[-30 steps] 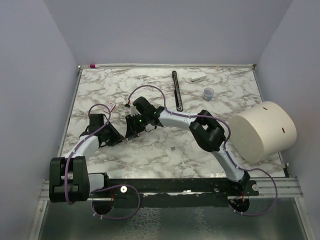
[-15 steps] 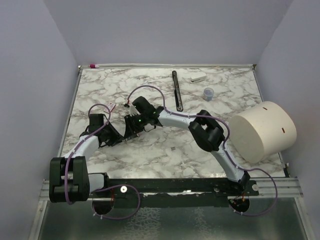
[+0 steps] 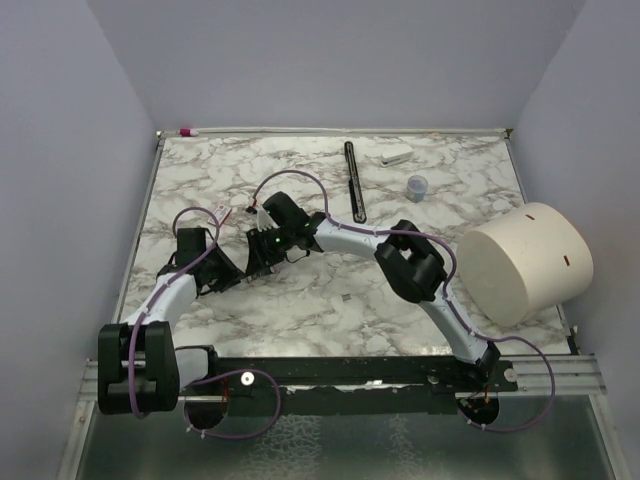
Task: Unload the staples from the stapler
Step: Adjust the staple in the staple box.
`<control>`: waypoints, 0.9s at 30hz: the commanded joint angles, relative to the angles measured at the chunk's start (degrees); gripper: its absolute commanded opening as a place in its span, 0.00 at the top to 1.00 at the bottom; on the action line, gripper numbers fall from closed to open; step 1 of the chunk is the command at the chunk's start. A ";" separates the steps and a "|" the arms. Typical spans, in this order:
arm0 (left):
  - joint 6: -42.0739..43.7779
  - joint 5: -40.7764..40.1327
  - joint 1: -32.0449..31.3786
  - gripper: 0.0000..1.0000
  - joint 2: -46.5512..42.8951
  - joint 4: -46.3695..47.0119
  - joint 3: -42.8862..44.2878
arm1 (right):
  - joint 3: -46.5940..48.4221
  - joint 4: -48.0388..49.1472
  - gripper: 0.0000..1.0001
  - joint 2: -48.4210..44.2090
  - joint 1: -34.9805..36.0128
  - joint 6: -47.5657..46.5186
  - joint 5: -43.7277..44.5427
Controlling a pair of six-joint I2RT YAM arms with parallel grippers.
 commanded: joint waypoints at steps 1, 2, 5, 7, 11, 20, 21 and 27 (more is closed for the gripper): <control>0.12 -2.27 0.32 0.74 -1.76 -1.27 0.58 | -0.16 2.32 0.62 -3.41 0.51 -0.48 -0.37; 0.05 -2.09 0.41 0.74 -1.54 -1.28 0.82 | 0.07 1.67 0.61 -3.85 0.51 -0.87 0.12; -0.45 -1.39 0.83 0.73 -0.84 -0.85 1.16 | 0.97 -0.06 0.61 -3.83 0.42 -1.83 1.27; -0.74 -1.07 1.31 0.70 -0.45 -0.23 1.17 | 0.91 -0.01 0.61 -3.29 0.48 -1.77 0.93; -0.75 -0.97 2.05 0.66 0.61 0.21 0.87 | 0.98 1.12 0.61 -2.04 0.51 -0.82 -0.62; -0.93 -1.72 2.52 0.67 0.92 0.85 -0.10 | 2.61 1.47 0.63 0.94 0.51 -0.25 -2.00; -0.95 -1.87 2.53 0.67 0.92 0.67 -0.06 | 2.78 1.50 0.63 1.34 0.51 -0.22 -2.19; -0.74 -2.11 2.53 0.69 1.01 0.82 -0.15 | 3.88 1.48 0.64 3.02 0.51 0.12 -2.76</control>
